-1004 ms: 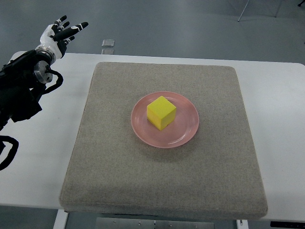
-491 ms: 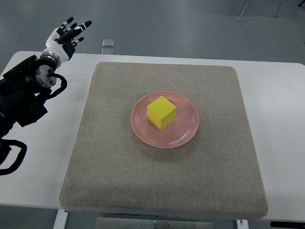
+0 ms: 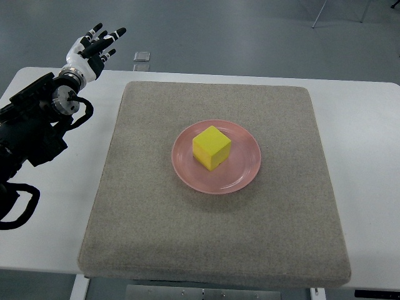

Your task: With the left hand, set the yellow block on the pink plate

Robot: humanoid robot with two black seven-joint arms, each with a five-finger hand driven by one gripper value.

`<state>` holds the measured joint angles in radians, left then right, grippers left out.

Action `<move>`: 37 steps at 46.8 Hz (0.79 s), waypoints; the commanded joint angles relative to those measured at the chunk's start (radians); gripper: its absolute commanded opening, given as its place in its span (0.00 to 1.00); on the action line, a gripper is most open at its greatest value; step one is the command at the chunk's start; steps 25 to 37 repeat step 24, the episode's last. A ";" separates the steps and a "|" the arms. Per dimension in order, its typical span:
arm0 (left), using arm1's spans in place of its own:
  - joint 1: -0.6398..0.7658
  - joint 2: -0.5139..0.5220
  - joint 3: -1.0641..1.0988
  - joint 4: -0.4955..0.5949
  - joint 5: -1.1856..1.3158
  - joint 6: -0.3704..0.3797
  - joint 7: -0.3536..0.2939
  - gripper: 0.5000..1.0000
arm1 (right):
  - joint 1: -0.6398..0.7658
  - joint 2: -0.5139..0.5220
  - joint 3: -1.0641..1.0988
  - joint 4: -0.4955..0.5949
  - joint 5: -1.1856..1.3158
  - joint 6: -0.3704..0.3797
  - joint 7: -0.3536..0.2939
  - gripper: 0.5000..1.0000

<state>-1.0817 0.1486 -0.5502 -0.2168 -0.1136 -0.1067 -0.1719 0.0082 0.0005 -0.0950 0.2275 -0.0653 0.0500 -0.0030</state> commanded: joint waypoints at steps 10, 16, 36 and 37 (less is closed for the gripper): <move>0.005 0.000 0.000 0.005 0.002 -0.001 0.000 0.99 | -0.031 -0.001 -0.005 -0.054 0.006 -0.021 0.001 0.85; 0.005 0.000 0.000 0.004 0.000 -0.001 0.000 0.99 | -0.030 -0.001 -0.005 -0.056 0.006 -0.021 0.001 0.85; 0.005 0.000 0.001 0.002 0.000 0.001 0.000 0.99 | -0.027 -0.001 -0.009 -0.068 0.004 -0.021 0.000 0.85; 0.005 0.000 0.001 0.002 0.000 0.001 0.000 0.99 | -0.027 -0.001 -0.009 -0.068 0.004 -0.021 0.000 0.85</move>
